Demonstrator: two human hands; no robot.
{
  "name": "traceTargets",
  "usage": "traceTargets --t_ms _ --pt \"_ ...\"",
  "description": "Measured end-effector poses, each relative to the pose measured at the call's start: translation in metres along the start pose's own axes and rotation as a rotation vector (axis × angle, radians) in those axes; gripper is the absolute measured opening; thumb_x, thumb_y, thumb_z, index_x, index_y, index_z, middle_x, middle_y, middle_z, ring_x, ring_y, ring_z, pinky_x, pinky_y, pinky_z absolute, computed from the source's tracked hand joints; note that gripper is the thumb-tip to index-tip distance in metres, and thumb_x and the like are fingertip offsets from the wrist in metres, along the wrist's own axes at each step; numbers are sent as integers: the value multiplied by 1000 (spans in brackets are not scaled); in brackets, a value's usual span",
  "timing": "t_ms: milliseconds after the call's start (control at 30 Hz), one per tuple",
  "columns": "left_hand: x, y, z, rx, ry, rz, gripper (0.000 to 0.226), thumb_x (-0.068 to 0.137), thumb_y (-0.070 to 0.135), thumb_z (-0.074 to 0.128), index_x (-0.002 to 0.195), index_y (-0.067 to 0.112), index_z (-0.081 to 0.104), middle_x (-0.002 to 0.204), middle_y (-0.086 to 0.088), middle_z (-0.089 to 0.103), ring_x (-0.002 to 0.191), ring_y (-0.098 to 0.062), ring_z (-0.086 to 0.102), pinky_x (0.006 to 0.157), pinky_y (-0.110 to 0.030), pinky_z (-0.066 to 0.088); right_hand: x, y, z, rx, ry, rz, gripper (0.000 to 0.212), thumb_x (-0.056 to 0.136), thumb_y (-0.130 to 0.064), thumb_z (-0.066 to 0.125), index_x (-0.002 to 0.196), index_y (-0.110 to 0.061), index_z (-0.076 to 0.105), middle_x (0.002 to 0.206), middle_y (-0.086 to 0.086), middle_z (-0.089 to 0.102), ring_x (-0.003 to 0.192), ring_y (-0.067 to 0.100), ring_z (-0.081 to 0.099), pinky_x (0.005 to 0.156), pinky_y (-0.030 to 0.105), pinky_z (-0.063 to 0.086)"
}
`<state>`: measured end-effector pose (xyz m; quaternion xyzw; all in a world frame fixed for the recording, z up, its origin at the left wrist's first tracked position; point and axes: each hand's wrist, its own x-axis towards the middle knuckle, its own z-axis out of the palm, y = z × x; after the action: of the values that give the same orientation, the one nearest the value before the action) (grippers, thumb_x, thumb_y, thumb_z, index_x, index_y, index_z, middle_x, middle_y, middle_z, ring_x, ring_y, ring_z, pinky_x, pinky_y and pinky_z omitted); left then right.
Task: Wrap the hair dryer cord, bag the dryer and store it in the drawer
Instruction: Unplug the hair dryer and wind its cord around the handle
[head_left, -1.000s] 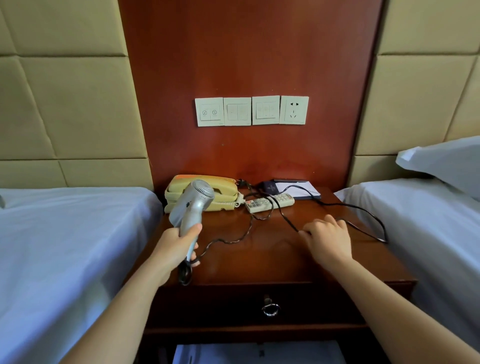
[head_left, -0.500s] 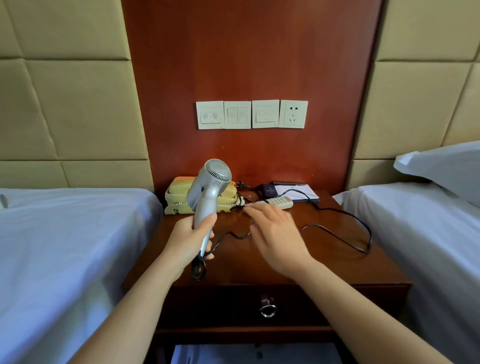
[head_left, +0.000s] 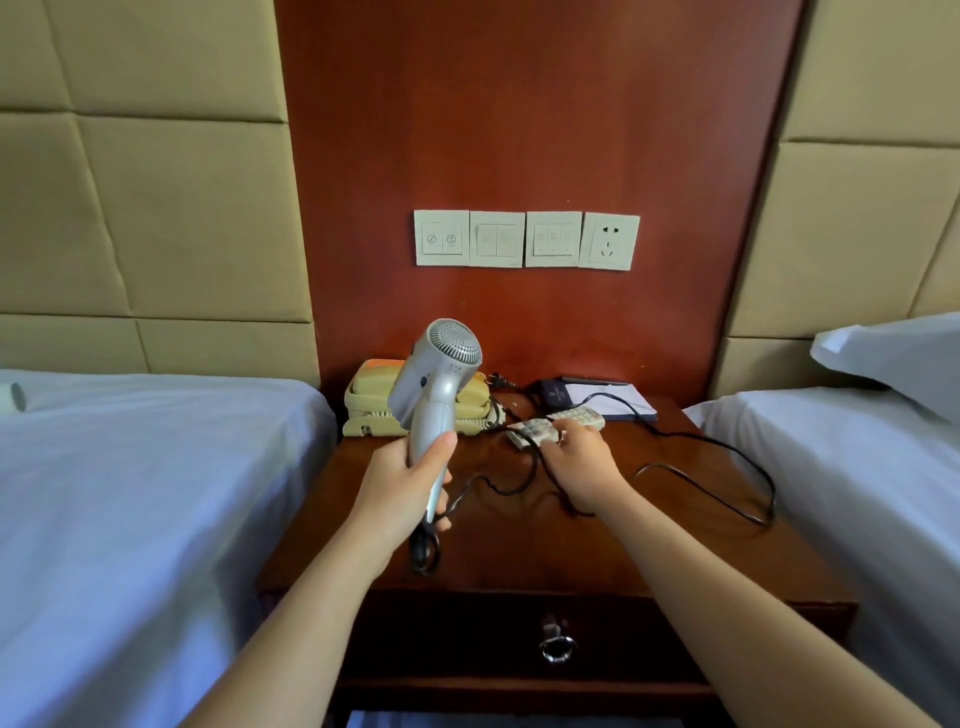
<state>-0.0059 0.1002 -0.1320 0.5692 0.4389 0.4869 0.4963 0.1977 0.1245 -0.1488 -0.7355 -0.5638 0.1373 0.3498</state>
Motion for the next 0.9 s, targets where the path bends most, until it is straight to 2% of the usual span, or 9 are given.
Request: traceTargets --t_ms 100,200,300,433,567,667,767,867,900 --pt "10 -9 -3 11 35 -10 33 90 32 60 88 0 59 67 -9 52 46 -14 49 44 -28 47 23 -3 6 -6 -37 155 52 95 -33 46 133 2 38 136 22 46 125 36 44 97 36 38" --pt "20 -17 -6 12 64 -24 32 89 33 60 84 2 59 65 -9 53 46 -15 49 46 -30 47 50 0 18 136 -52 286 56 92 -35 52 130 4 38 117 19 55 107 30 54 87 37 43" --pt "29 -24 -9 12 90 -35 31 89 33 61 82 3 59 63 -9 55 46 -16 50 46 -30 47 72 6 33 244 -13 362 65 86 -35 61 132 2 33 102 13 50 91 24 48 77 35 43" --pt "35 -31 -9 -10 110 -66 31 89 32 61 80 3 59 64 -9 54 48 -16 51 44 -28 47 89 12 44 311 68 413 62 84 -29 65 129 0 35 118 21 62 105 32 62 88 39 52" --pt "39 -35 -9 -15 123 -93 31 89 33 61 83 2 60 67 -9 55 48 -16 51 42 -27 46 97 17 44 257 94 451 54 86 -23 63 128 2 38 121 20 59 112 34 58 88 38 48" --pt "40 -36 -9 -11 122 -98 31 89 33 61 85 2 60 69 -8 55 49 -15 51 42 -26 46 100 21 43 315 116 476 63 88 -19 59 137 3 26 124 19 59 102 27 65 71 32 52" --pt "40 -37 -8 4 122 -103 30 89 33 61 85 3 60 68 -8 55 49 -15 51 42 -26 47 102 24 44 520 152 540 57 87 -12 60 131 6 28 119 19 61 64 19 67 47 15 51" --pt "40 -37 -9 6 118 -104 30 89 32 61 83 3 59 68 -9 55 49 -15 51 44 -28 47 106 24 43 734 113 569 34 84 -7 62 107 3 39 106 17 62 75 24 67 64 25 58" --pt "40 -37 -8 1 118 -103 30 89 32 61 83 2 59 68 -9 55 48 -15 51 44 -28 47 108 23 42 814 79 591 27 86 -6 61 104 -1 42 101 16 62 69 22 65 57 26 56"
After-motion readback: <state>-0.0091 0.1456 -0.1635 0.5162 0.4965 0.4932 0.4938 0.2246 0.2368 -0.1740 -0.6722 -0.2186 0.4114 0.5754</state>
